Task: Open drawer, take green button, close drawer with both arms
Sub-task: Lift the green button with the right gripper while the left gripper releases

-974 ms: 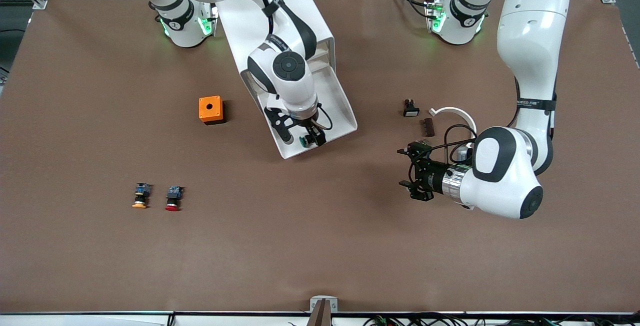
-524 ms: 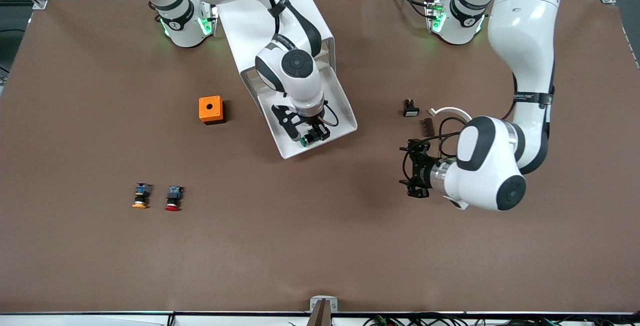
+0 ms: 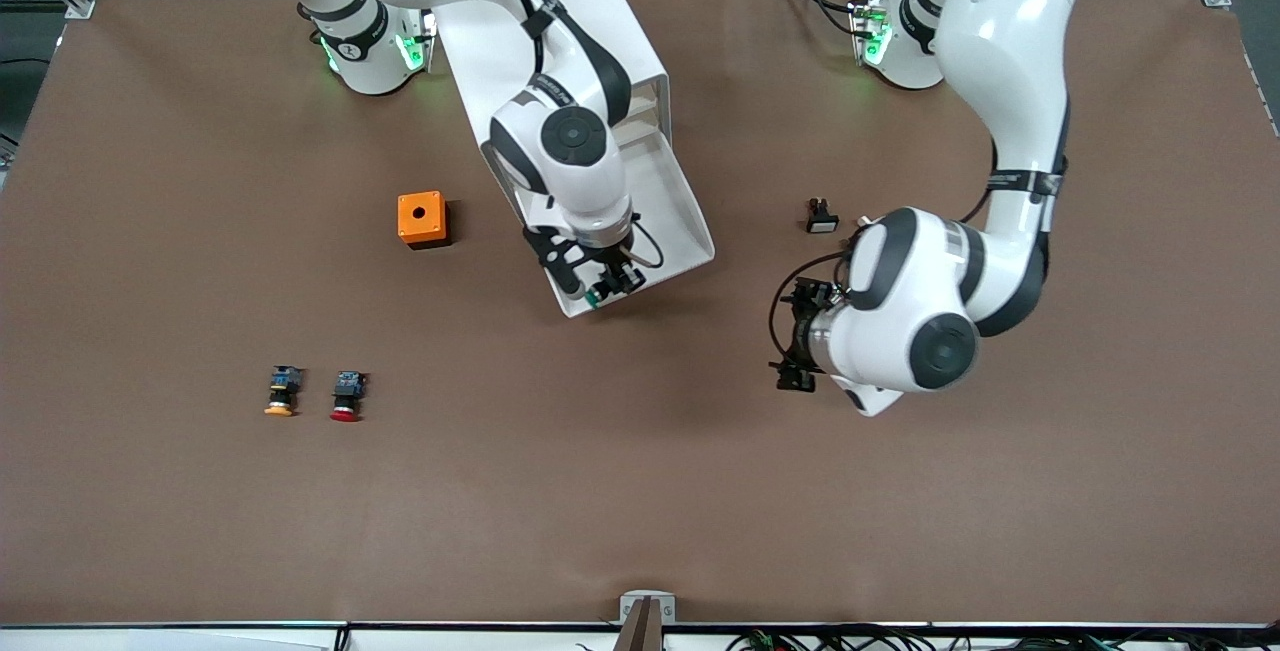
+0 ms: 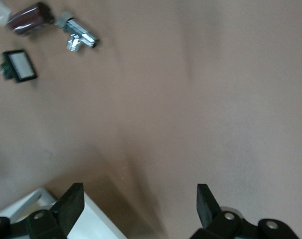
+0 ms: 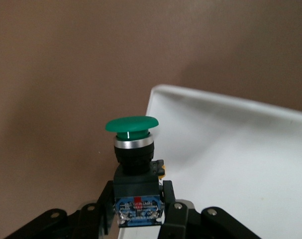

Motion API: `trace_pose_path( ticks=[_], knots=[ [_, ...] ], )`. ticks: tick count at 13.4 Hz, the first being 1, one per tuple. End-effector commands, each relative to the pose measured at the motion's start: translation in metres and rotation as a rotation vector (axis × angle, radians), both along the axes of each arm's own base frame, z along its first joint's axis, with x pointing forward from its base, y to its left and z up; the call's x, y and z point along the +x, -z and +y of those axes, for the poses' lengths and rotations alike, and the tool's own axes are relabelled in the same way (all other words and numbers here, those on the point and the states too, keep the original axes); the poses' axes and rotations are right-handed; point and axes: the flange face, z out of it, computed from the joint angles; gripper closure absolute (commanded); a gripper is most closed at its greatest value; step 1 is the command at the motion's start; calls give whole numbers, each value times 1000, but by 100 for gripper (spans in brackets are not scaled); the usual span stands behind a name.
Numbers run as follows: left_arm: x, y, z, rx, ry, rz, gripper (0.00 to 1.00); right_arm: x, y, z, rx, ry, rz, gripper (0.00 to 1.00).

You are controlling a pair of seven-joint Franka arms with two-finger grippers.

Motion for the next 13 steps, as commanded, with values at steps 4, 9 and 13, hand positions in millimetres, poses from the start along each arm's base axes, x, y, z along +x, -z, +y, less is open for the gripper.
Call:
trace_pose_path(
  ticks=[4, 9, 13],
  knots=[
    [-7, 8, -29, 2, 192, -129, 1, 63, -58, -97, -18, -295, 9, 100],
    [-18, 35, -58, -60, 479, -185, 1, 126, -58, -231, 12, -543, 28, 100],
    [-22, 60, -65, -103, 689, -202, 1, 151, -16, -301, 11, -728, 46, 100]
  ],
)
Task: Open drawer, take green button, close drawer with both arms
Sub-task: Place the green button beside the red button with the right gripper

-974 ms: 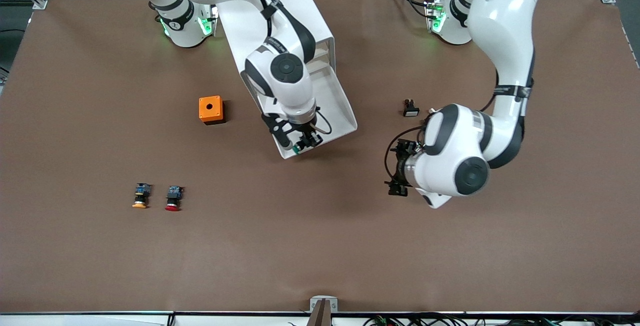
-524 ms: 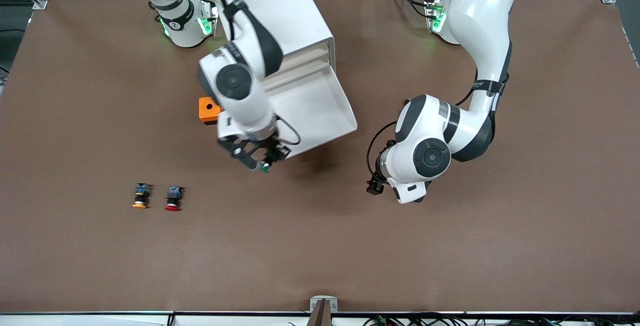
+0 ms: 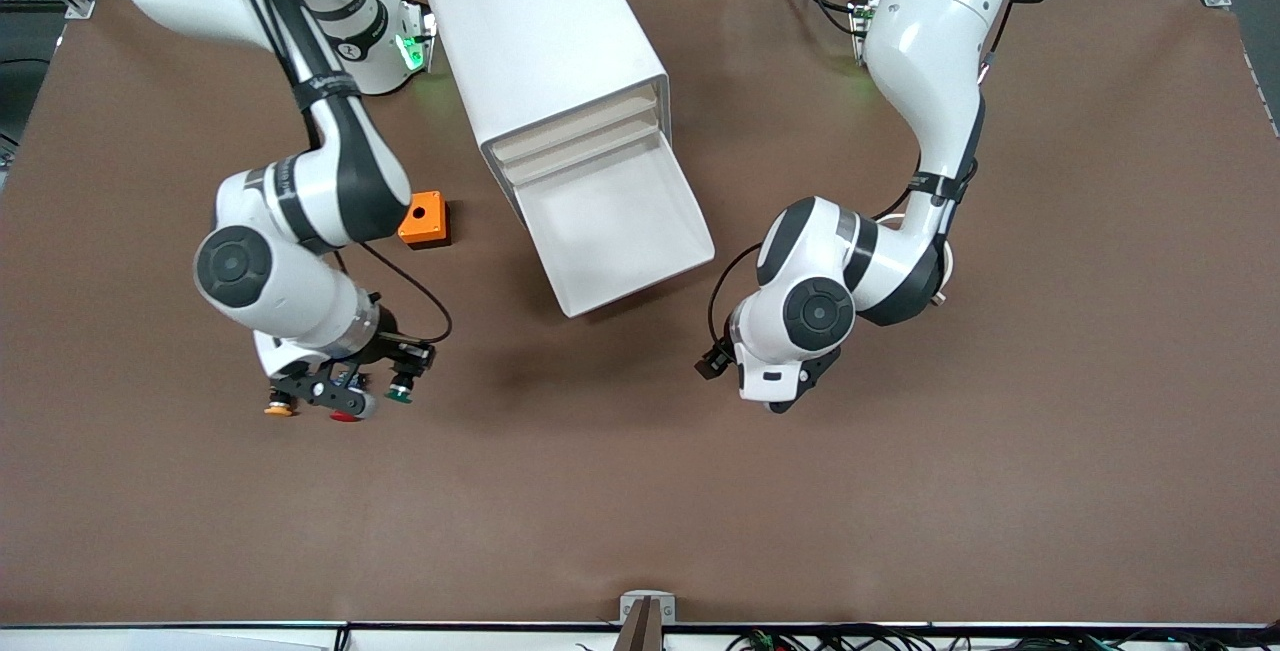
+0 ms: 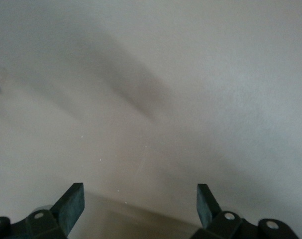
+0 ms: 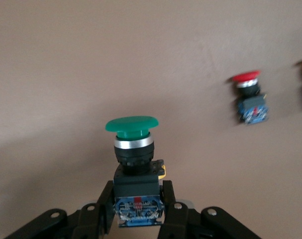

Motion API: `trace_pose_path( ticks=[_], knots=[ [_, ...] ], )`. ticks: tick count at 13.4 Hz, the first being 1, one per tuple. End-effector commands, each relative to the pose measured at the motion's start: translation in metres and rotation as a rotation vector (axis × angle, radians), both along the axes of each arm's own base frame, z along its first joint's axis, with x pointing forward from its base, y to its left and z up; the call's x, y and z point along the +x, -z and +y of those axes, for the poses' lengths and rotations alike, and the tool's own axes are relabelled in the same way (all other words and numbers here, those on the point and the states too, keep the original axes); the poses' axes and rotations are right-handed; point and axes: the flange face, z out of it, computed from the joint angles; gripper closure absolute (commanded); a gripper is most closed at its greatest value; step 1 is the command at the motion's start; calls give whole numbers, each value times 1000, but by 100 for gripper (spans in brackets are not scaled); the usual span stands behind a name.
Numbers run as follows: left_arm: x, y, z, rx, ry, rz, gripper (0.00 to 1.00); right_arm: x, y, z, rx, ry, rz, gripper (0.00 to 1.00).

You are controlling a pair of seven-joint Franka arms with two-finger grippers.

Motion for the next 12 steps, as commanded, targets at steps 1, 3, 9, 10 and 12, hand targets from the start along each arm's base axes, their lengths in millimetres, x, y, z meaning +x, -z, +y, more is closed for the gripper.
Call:
trace_pose_path(
  ticks=[1, 3, 9, 10, 12],
  knots=[
    [0, 21, -1, -4, 121, -31, 1, 14, 37, -28, 20, -99, 8, 100],
    [-4, 36, -6, -10, 196, -29, 1, 21, 64, -39, 20, -140, -10, 100],
    [-20, 58, -30, -33, 357, -41, 1, 25, 120, -41, 15, -132, -37, 99],
    [-24, 61, -36, -31, 366, -38, 1, 21, 127, -43, 12, -132, -28, 99],
    [-39, 61, -56, -30, 384, -35, 1, 12, 142, -44, 10, -133, -38, 99]
  ],
)
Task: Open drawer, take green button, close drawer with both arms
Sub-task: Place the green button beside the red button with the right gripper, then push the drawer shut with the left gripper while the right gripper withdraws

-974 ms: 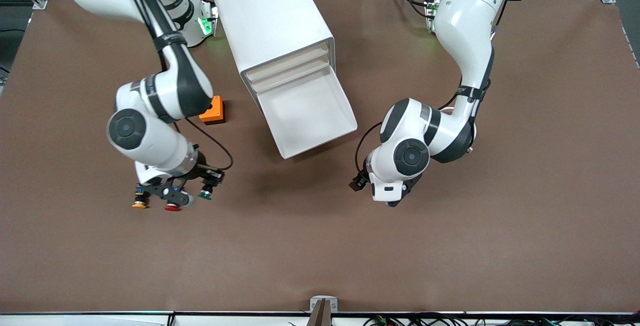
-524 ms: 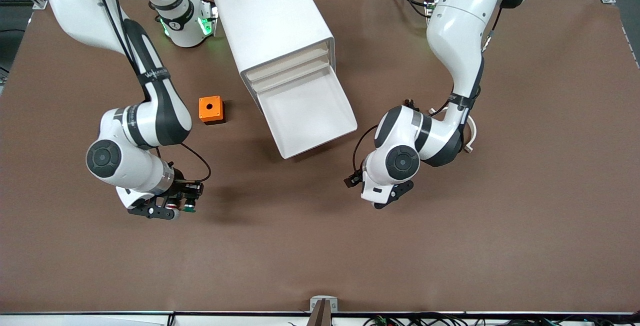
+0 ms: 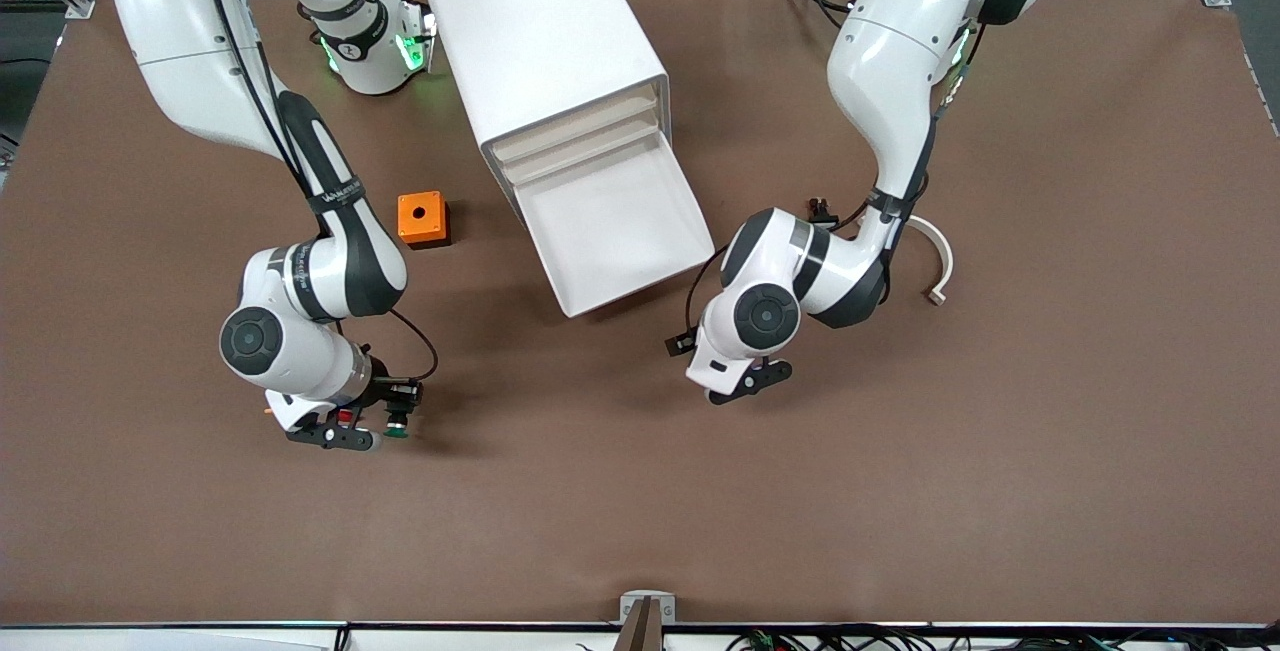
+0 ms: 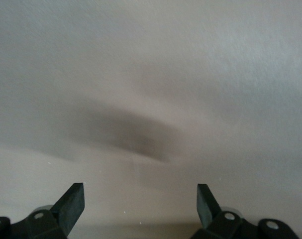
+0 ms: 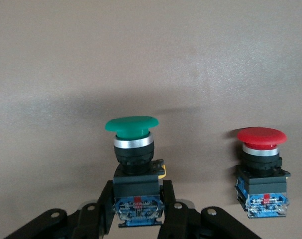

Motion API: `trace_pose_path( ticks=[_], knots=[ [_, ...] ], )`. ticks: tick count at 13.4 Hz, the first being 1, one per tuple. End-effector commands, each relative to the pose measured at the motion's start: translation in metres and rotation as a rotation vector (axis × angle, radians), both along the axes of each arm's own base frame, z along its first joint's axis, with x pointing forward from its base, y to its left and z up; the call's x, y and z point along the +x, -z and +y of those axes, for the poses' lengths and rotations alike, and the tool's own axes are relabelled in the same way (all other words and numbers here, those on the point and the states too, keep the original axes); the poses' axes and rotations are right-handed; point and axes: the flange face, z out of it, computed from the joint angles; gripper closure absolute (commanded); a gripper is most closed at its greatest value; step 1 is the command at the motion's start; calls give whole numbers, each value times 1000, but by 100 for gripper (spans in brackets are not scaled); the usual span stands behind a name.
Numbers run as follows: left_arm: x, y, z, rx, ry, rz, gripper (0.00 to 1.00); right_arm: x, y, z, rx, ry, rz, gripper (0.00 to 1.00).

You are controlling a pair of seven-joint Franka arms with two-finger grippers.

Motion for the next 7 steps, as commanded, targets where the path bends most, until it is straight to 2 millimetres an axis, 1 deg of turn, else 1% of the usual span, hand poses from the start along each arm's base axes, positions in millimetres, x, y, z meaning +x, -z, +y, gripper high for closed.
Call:
trace_pose_path(
  ticks=[1, 3, 4, 5, 6, 7],
  knots=[
    [-11, 1, -17, 5, 34, -18, 1, -11, 12, -3, 10, -10, -12, 99],
    [-15, 9, -18, -3, 24, -10, 1, -14, 17, -4, 9, -9, -12, 97],
    [-25, 18, -23, 6, 36, 6, 1, -14, 20, -4, 9, -9, -9, 94],
    [-33, 21, -27, 11, 44, 16, 1, -16, 28, -4, 7, -9, 1, 89],
    [-36, 21, -29, 9, 41, 23, 1, -16, 31, -5, 7, -3, 5, 81],
    [-47, 20, -41, 6, 21, 43, 1, -16, 34, -5, 8, 3, 8, 72]
  ],
)
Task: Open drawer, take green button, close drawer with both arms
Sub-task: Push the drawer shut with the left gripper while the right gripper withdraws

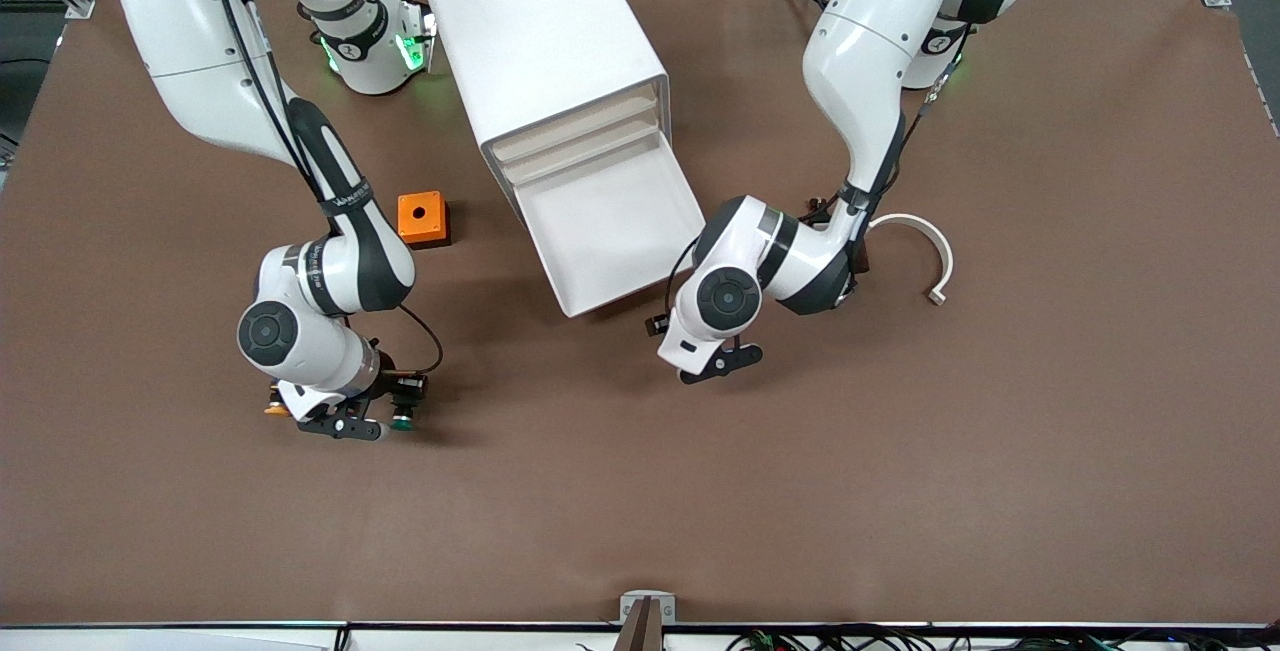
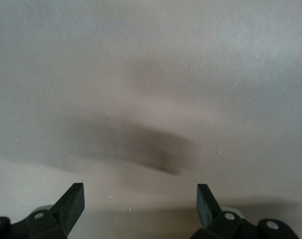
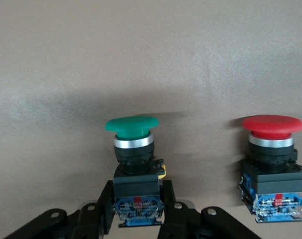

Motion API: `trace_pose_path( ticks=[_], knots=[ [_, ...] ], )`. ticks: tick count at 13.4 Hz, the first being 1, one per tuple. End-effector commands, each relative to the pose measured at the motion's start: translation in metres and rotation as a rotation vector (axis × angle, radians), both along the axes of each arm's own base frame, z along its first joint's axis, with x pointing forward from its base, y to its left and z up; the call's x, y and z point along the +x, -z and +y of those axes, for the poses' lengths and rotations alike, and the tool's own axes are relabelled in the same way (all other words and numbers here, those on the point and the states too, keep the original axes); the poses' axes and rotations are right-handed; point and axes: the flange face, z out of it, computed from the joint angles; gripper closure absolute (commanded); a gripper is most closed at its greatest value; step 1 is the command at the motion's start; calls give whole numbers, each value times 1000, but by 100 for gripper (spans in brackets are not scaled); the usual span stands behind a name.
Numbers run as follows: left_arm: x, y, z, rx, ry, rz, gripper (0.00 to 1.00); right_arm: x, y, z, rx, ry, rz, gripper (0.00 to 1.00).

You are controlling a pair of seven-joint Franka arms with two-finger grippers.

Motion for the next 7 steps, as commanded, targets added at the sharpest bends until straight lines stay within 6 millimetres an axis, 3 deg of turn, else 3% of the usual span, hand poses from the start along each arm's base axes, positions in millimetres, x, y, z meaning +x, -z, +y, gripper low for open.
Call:
trace_pose_path(
  ticks=[1, 3, 4, 6, 7],
  knots=[
    [-23, -3, -22, -8, -37, 25, 1, 1, 4, -5, 14, 16, -2, 57],
    [-37, -8, -35, 10, -41, 55, 1, 5, -3, -8, 17, 21, -14, 28],
    [-42, -12, -37, 19, -34, 71, 1, 13, -11, -18, 20, 33, -26, 0],
    [-60, -11, -50, 41, -11, 99, 1, 16, -36, -25, 25, 49, -41, 0],
    [-71, -10, -60, 46, 5, 101, 1, 18, -61, -34, 28, 61, -56, 0]
  ],
)
